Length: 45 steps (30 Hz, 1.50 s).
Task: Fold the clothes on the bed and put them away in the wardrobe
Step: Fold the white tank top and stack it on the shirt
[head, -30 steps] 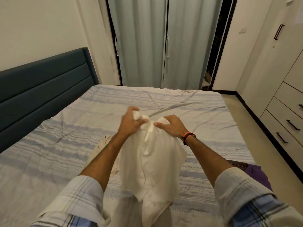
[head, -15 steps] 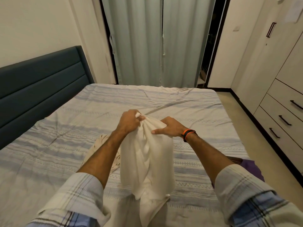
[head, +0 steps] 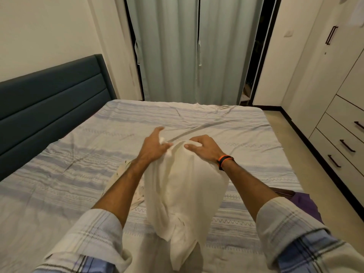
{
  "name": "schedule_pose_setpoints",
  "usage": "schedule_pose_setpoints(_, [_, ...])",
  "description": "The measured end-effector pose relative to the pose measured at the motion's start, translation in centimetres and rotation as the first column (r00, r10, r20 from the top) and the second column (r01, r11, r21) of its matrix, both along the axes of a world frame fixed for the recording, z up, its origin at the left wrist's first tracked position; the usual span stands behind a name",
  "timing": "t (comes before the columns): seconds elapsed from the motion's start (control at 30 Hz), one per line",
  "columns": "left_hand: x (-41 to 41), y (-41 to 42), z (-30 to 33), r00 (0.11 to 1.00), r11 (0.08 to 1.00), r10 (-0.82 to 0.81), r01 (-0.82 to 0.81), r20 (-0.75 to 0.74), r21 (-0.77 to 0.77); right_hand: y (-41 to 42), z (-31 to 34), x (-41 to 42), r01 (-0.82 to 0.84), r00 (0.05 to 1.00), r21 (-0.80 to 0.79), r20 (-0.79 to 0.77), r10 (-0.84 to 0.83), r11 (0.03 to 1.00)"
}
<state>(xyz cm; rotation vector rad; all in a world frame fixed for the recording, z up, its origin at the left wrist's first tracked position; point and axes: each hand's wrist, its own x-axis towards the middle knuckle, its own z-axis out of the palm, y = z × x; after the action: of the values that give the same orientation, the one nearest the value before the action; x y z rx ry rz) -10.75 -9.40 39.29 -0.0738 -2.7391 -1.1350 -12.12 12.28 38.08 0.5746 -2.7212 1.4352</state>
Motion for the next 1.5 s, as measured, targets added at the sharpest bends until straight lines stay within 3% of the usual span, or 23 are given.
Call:
schedule_pose_setpoints(0.07, [0.0,1.3,0.0,0.965,0.963,-0.259,0.262,0.051,-0.057,-1.1,0.4,-0.1,-0.033,0.999,0.028,-0.02,0.034,0.999])
schedule_pose_setpoints(0.13, [0.0,2.2,0.0,0.935,0.932,-0.337,0.348,0.113,-0.101,-1.7,0.7,0.0,-0.059,0.998,0.065,-0.023,0.061,0.996])
schedule_pose_setpoints(0.3, [-0.2,2.7,-0.1,0.994,0.965,-0.079,0.094,0.069,-0.243,-0.7,1.2,0.4,-0.098,0.995,0.098,0.004,0.098,0.99])
schedule_pose_setpoints(0.4, [-0.3,2.3,-0.2,0.997,0.972,0.064,-0.05,0.053,-0.229,0.9,0.5,0.4,-0.082,0.992,0.204,0.115,0.06,0.976])
schedule_pose_setpoints(0.5, [-0.3,1.3,-0.6,0.979,0.969,0.19,-0.175,0.072,-0.173,2.5,-0.5,0.6,-0.075,0.983,0.195,0.182,0.04,0.978])
schedule_pose_setpoints(0.73, [0.5,-0.3,-0.8,0.945,0.947,0.321,-0.318,0.069,-0.054,3.5,-1.5,0.7,0.058,0.954,-0.184,0.301,0.0,0.981])
schedule_pose_setpoints(0.9, [0.7,-0.8,-0.8,0.952,0.95,0.288,-0.297,0.101,0.096,2.8,-1.2,0.7,0.171,0.916,-0.527,0.396,0.063,0.833])
schedule_pose_setpoints(1.0, [0.9,-1.4,-1.0,0.966,0.947,0.211,-0.239,0.148,0.215,2.2,-0.8,0.4,0.231,0.9,-0.645,0.427,0.093,0.728])
schedule_pose_setpoints(1.27, [1.1,-1.7,-2.2,0.89,0.73,0.271,-0.438,0.366,0.525,1.7,-1.5,-0.6,0.468,0.839,-0.677,0.542,-0.045,0.568])
schedule_pose_setpoints(1.37, [1.6,-1.2,-2.0,0.864,0.606,0.235,-0.488,0.445,0.628,1.6,-1.6,-0.1,0.482,0.827,-0.718,0.562,0.01,0.502])
schedule_pose_setpoints(1.5, [2.3,-0.5,-1.4,0.88,0.475,0.048,-0.437,0.473,0.764,1.9,-1.6,0.3,0.393,0.851,-0.825,0.494,0.181,0.406])
